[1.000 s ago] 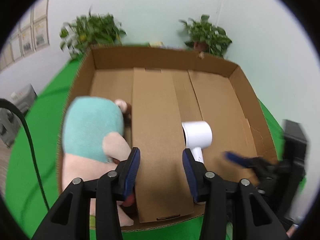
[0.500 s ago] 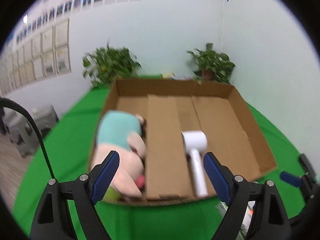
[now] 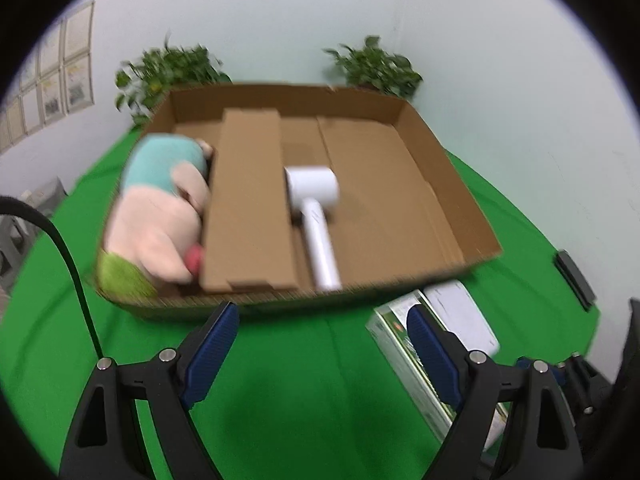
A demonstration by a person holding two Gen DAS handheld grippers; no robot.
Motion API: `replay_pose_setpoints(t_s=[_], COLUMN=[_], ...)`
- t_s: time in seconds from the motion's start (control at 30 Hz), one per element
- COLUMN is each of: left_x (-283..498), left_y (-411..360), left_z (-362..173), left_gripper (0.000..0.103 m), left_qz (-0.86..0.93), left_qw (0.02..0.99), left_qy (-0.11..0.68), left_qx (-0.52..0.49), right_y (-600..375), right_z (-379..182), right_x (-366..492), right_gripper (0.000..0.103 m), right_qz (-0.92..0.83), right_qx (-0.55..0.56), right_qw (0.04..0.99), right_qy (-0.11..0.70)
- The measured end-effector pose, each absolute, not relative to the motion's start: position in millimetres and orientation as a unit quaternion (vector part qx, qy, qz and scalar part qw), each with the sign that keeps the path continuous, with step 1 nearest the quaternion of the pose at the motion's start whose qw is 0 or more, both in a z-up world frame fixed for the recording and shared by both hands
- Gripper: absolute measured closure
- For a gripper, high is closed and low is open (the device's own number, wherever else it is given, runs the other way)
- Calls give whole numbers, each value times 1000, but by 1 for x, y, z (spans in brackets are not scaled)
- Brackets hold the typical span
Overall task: Organize objects
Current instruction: 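Move the left tool to the green-and-white medicine box and grasp it, then lift the medicine box with the left gripper and carry it over the box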
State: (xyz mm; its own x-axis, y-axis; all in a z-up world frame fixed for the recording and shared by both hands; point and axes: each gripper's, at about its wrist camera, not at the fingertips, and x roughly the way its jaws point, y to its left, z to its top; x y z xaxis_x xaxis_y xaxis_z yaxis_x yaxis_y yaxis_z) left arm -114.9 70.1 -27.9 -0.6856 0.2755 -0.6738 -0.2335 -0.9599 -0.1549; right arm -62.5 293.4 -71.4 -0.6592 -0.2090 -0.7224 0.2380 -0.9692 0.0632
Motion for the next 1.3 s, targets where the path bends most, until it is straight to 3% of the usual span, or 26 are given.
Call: replay_pose_setpoints(t_s=[0.2, 0.27, 0.43, 1.17, 1.3], left_x=[-113, -110, -109, -107, -106], left_y=[84, 87, 84, 88, 85], left_z=[-55, -62, -72, -112, -112], left_gripper=[17, 17, 17, 20, 38], left_qz=[892, 882, 863, 805, 808], left_qw=[173, 191, 211, 252, 246], left_qy=[-53, -66, -106, -190, -183], left_qx=[-414, -426, -446, -502, -504], right_y=[297, 298, 285, 279, 273], right_z=[-94, -94, -101, -102, -100], right_x=[-47, -45, -43, -40, -39], right_gripper=[3, 10, 38, 40, 40], right_qz=[-899, -899, -891, -857, -857], right_qx=[424, 424, 438, 457, 456], right_qw=[112, 108, 114, 215, 221], right_qy=[19, 19, 34, -103, -91])
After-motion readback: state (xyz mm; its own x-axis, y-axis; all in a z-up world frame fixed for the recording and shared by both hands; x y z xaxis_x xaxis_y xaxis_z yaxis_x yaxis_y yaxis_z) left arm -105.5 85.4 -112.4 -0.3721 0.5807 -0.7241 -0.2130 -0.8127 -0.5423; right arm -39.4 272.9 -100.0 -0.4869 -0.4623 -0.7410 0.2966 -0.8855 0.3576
